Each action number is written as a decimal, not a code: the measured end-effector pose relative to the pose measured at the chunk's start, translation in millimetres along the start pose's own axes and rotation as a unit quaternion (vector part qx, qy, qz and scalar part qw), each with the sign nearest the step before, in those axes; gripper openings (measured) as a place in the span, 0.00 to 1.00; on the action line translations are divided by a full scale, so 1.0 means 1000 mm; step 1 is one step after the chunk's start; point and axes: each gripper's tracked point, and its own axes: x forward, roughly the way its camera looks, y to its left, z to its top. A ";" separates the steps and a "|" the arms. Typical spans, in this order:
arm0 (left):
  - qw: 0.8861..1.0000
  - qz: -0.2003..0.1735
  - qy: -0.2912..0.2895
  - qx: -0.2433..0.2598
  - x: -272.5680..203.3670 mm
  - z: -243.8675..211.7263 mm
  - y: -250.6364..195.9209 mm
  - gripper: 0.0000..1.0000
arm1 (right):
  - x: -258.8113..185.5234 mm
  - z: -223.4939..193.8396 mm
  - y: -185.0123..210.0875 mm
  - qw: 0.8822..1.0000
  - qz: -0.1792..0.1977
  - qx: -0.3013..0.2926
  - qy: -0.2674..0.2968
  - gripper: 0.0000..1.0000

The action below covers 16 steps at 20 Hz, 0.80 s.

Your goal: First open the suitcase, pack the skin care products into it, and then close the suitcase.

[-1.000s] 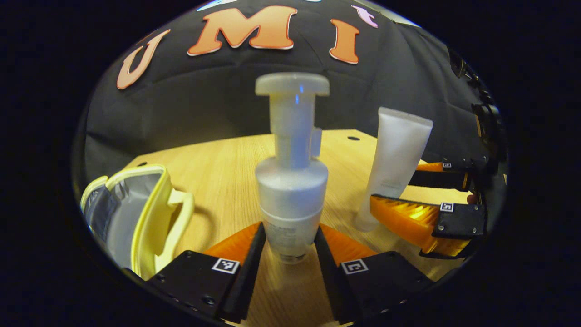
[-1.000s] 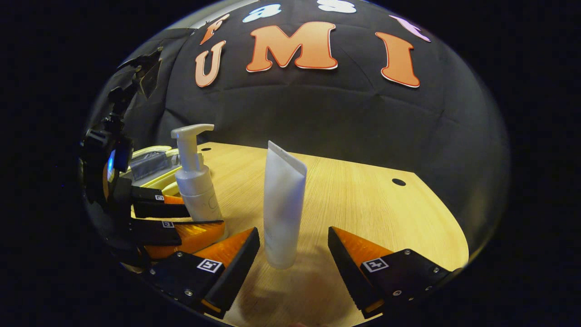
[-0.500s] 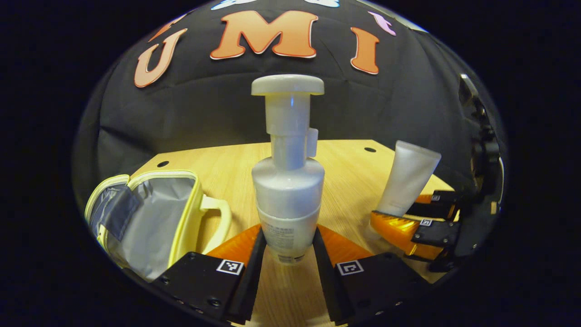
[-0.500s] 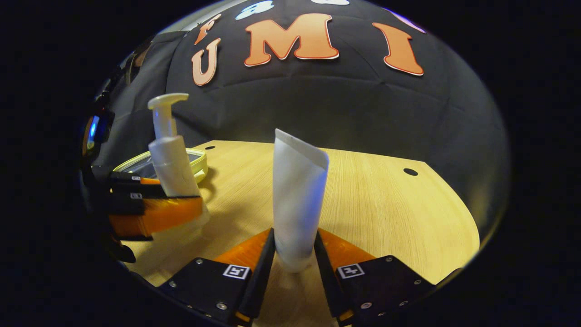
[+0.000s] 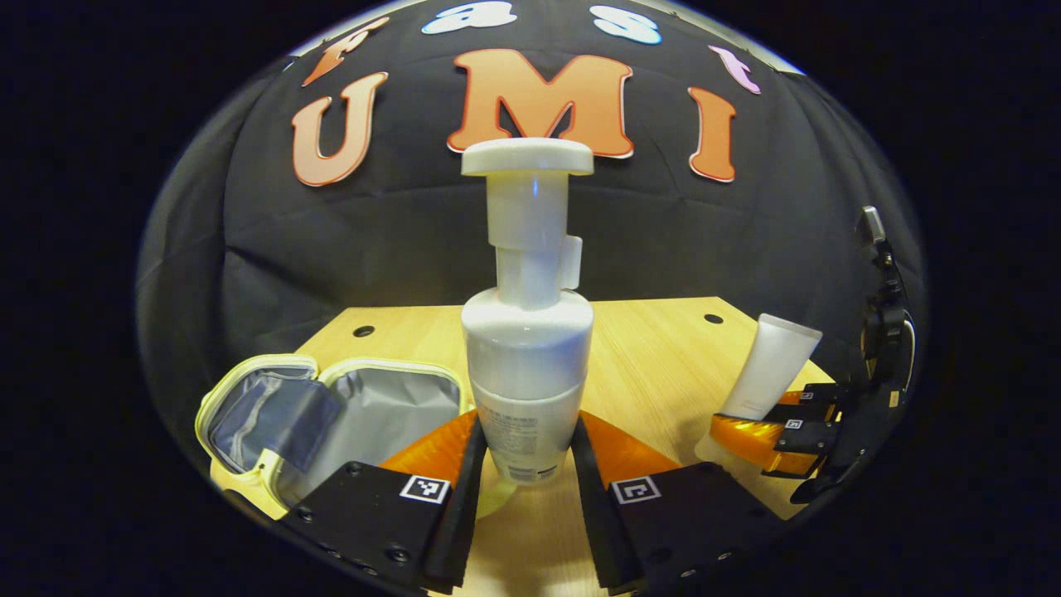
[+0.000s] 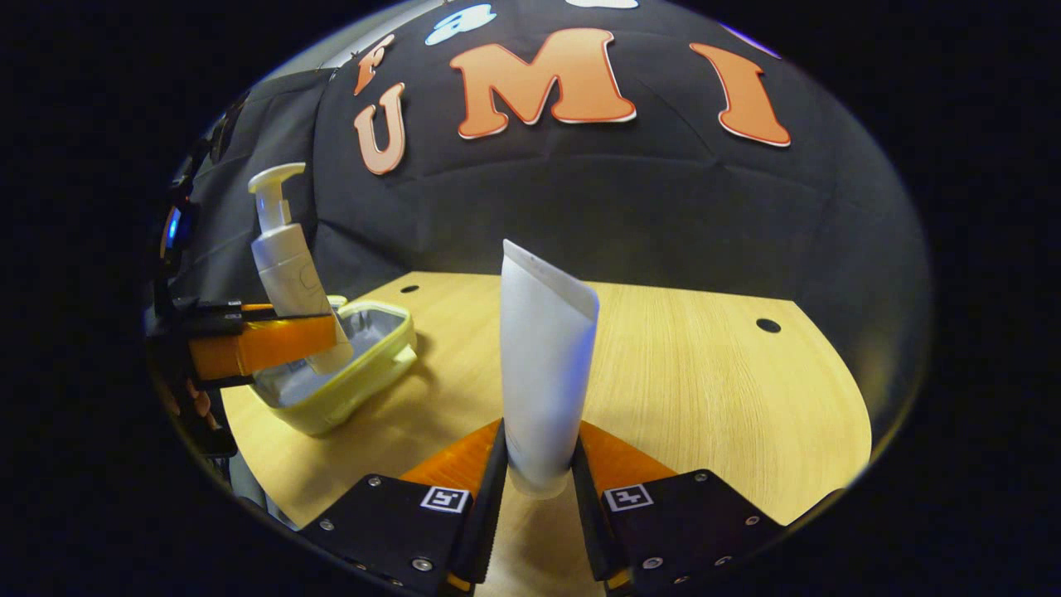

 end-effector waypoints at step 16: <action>0.999 0.027 0.033 0.026 -0.033 0.032 0.164 0.57 | -0.002 0.118 0.139 0.998 0.036 -0.016 -0.055 0.45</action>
